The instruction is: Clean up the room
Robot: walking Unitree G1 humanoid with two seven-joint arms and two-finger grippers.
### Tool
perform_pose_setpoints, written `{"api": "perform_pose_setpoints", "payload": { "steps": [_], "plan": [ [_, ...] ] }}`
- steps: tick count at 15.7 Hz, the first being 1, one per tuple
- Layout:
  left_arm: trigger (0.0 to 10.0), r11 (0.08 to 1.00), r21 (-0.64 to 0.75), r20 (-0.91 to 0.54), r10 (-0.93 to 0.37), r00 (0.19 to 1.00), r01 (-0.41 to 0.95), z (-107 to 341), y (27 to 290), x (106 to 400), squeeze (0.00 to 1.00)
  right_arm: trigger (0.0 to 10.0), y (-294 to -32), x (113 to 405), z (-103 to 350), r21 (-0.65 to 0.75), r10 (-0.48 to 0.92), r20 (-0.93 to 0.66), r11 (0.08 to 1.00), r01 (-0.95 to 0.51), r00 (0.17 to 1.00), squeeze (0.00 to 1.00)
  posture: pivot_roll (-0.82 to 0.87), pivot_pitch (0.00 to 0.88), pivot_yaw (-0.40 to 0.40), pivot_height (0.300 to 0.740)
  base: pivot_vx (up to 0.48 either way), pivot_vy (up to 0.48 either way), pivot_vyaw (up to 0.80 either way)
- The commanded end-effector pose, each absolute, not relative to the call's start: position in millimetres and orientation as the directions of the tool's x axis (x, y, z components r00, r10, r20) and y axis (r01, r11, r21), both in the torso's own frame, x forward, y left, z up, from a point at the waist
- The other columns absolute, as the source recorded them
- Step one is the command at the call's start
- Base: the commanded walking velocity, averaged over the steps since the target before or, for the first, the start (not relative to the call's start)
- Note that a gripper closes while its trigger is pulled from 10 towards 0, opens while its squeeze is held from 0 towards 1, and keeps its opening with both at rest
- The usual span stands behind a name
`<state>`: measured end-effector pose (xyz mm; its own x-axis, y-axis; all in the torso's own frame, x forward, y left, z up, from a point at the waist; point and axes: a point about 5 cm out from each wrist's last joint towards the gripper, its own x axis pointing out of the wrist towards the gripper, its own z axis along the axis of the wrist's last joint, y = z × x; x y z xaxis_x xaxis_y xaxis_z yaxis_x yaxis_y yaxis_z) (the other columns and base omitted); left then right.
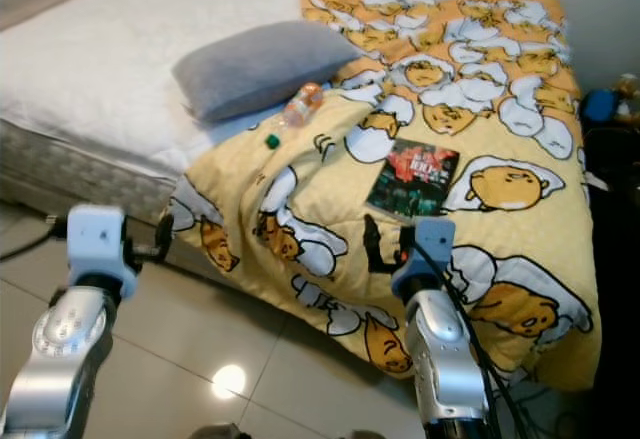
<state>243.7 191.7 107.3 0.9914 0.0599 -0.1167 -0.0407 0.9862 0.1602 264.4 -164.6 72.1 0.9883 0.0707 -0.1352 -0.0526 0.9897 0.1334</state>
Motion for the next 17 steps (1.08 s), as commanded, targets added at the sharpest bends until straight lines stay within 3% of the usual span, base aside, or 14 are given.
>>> {"api": "perform_pose_setpoints", "payload": {
  "steps": [1, 3, 5, 16, 17],
  "plan": [
    [10.0, 0.987, 0.157, -0.114, 0.05, 0.992, -0.032, 105.4, 189.4, 238.2, 1.0, 10.0, -163.1, 264.5, 77.3, 0.136, 0.079, -0.123, 0.989, -0.062, 0.989, 1.0, 0.03, 0.086, 0.005, 0.74, 0.262, 0.0, 0.8],
    [10.0, 0.98, 0.197, -0.11, 0.029, 0.994, -0.007, 103.3, 187.5, 240.5, 1.0, 10.0, -164.1, 267.0, 82.2, 0.13, 0.068, -0.112, 0.99, -0.054, 0.991, 1.0, 0.04, 0.078, -0.003, 0.74, 0.247, 0.0, 0.8],
    [10.0, 0.98, 0.196, -0.092, 0.048, 0.995, -0.03, 112.1, 189.3, 242.8, 1.0, 10.0, -168.1, 271.1, 89.0, 0.178, 0.06, -0.099, 0.983, -0.042, 0.993, 1.0, 0.07, 0.077, -0.012, 0.74, 0.247, 0.0, 0.0],
    [10.0, 0.982, 0.189, -0.083, -0.013, 0.996, 0.029, 115.7, 173.4, 256.6, 1.0, 10.0, -174.9, 279.6, 91.4, 0.145, -0.004, -0.103, 0.989, 0.019, 0.995, 1.0, 0.05, 0.048, 0.016, 0.74, 0.25, 0.0, 0.0],
    [10.0, 0.981, 0.191, -0.081, -0.014, 0.997, 0.029, 116.1, 173.7, 257.3, 1.0, 10.0, -175.2, 281.2, 91.4, 0.103, -0.032, -0.108, 0.994, 0.043, 0.994, 0.09, 0.05, 0.048, 0.016, 0.74, 0.277, 0.0, 0.0]
  ]
}}
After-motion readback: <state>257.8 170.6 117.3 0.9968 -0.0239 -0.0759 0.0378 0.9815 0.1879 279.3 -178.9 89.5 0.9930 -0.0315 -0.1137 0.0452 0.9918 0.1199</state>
